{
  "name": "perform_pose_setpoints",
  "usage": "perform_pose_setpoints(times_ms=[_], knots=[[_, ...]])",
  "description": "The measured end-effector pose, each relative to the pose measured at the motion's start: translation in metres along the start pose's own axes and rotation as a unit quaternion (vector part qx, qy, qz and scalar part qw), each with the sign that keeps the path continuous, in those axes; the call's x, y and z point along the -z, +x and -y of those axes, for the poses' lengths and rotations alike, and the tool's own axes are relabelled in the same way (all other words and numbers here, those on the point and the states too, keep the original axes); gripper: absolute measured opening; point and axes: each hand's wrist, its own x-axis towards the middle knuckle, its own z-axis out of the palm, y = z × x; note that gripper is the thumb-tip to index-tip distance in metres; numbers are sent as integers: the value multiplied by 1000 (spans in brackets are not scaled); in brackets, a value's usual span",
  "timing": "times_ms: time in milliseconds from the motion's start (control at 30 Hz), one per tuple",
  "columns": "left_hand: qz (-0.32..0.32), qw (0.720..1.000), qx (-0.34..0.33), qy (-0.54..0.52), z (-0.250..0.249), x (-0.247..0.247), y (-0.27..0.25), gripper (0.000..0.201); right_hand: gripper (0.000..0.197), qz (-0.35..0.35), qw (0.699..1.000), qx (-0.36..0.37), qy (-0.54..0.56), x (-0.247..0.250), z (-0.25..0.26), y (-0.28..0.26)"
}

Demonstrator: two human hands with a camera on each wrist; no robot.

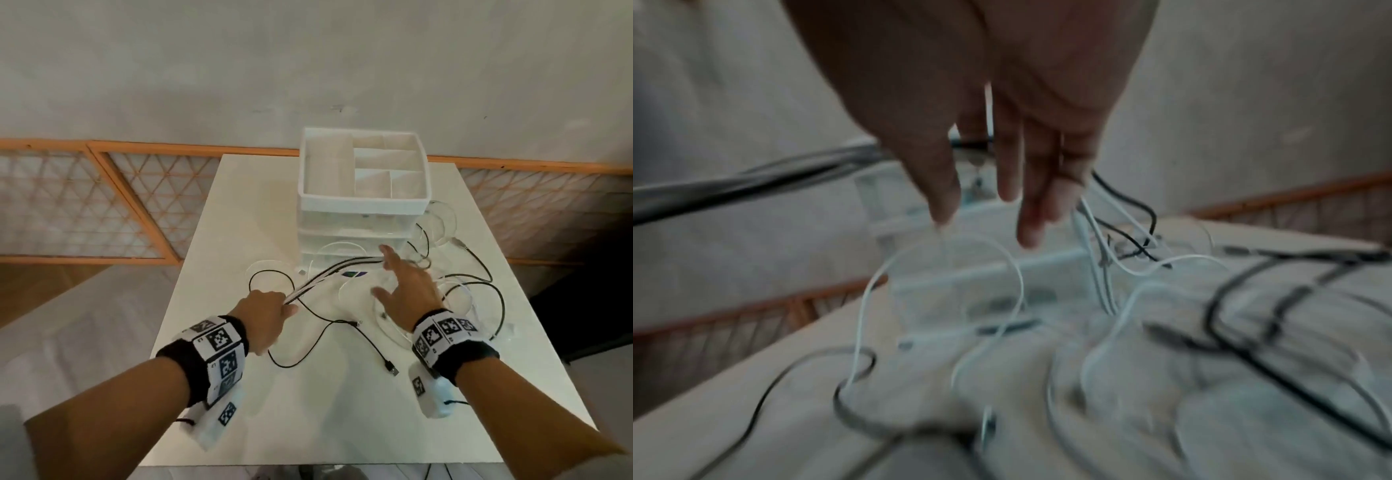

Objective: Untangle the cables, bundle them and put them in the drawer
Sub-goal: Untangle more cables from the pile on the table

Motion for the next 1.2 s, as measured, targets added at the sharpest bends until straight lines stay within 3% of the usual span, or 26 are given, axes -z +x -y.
perform_pose_setpoints(times_ms=[67, 133, 200, 233, 300, 433, 500, 567, 667, 767, 833, 933, 1067, 1200], knots=[[-12, 999, 22, -30, 15, -6, 3, 12, 79, 8, 1000, -7, 18, -20, -2, -16], [-30, 996, 48, -75, 24, -6, 5, 6, 51, -19, 998, 37, 39, -37, 4, -29], [-51, 983, 67, -163, 27, -3, 6, 13, 27, 56, 995, 77, 18, -56, 15, -36], [-62, 974, 77, -203, 27, 0, 7, 19, 24, 115, 989, 96, -1, -66, 20, -38], [-73, 961, 86, -252, 27, 1, 9, 20, 28, 213, 969, 122, -33, -85, 34, -41], [-86, 951, 68, -289, 21, -3, 6, 22, 57, 313, 939, 130, -58, -122, 76, -49], [-90, 959, 46, -264, 19, -6, 5, 25, 51, 330, 932, 118, -87, -138, 89, -52], [-97, 968, 13, -229, 20, -9, 5, 28, 29, 306, 937, 128, -113, -146, 96, -57], [-89, 977, -25, -193, 25, -10, 2, 31, 22, 277, 943, 152, -105, -136, 97, -59], [-85, 976, -43, -196, 26, -12, 1, 31, 19, 183, 971, 154, 26, -99, 93, -47], [-128, 964, -34, -231, 24, -9, 3, 29, 13, 111, 975, 115, 157, -62, 90, -38], [-166, 942, -42, -289, 17, 2, 9, 24, 9, 33, 948, 23, 315, -1, 83, -24], [-207, 916, -64, -338, 5, 23, 16, 20, 21, -85, 883, 16, 461, 64, 73, -21], [-211, 878, -78, -422, -24, 43, 11, 21, 22, -66, 844, 22, 532, 77, 77, -27]])
